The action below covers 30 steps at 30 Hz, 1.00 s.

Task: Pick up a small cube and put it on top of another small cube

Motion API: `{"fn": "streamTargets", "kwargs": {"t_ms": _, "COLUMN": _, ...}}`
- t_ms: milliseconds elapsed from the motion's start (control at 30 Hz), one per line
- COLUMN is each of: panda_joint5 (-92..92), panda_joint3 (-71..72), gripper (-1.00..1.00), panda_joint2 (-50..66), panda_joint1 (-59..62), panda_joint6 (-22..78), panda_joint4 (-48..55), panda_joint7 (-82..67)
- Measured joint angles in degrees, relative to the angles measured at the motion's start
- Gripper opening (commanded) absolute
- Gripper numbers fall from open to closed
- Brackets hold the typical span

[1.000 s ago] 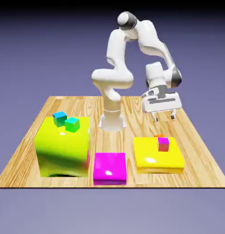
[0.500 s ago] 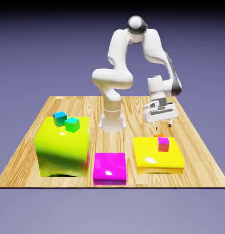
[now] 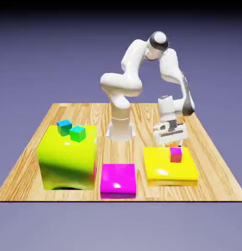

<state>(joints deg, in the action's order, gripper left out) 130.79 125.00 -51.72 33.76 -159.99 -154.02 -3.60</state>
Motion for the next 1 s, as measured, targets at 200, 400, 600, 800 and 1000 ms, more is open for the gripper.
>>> {"fn": "streamTargets", "kwargs": {"t_ms": 200, "panda_joint5": -6.71, "panda_joint3": -6.17, "gripper": -1.0, "panda_joint2": 10.37, "panda_joint1": -5.58, "panda_joint6": -7.42, "panda_joint4": -3.71, "panda_joint7": 2.18}}
{"fn": "streamTargets", "kwargs": {"t_ms": 400, "panda_joint5": -12.31, "panda_joint3": -11.34, "gripper": -1.0, "panda_joint2": 19.06, "panda_joint1": -10.26, "panda_joint6": -13.67, "panda_joint4": -6.82, "panda_joint7": 4.0}}
{"fn": "streamTargets", "kwargs": {"t_ms": 600, "panda_joint5": -17.61, "panda_joint3": -23.79, "gripper": -1.0, "panda_joint2": 16.55, "panda_joint1": -8.5, "panda_joint6": -8.83, "panda_joint4": -2.62, "panda_joint7": 8.36}}
{"fn": "streamTargets", "kwargs": {"t_ms": 800, "panda_joint5": -25.76, "panda_joint3": -35.84, "gripper": -1.0, "panda_joint2": 8.12, "panda_joint1": 2.22, "panda_joint6": 2.92, "panda_joint4": 0.88, "panda_joint7": 13.54}}
{"fn": "streamTargets", "kwargs": {"t_ms": 1000, "panda_joint5": -32.92, "panda_joint3": -43.81, "gripper": -1.0, "panda_joint2": -1.03, "panda_joint1": 14.68, "panda_joint6": 14.91, "panda_joint4": 2.86, "panda_joint7": 17.53}}
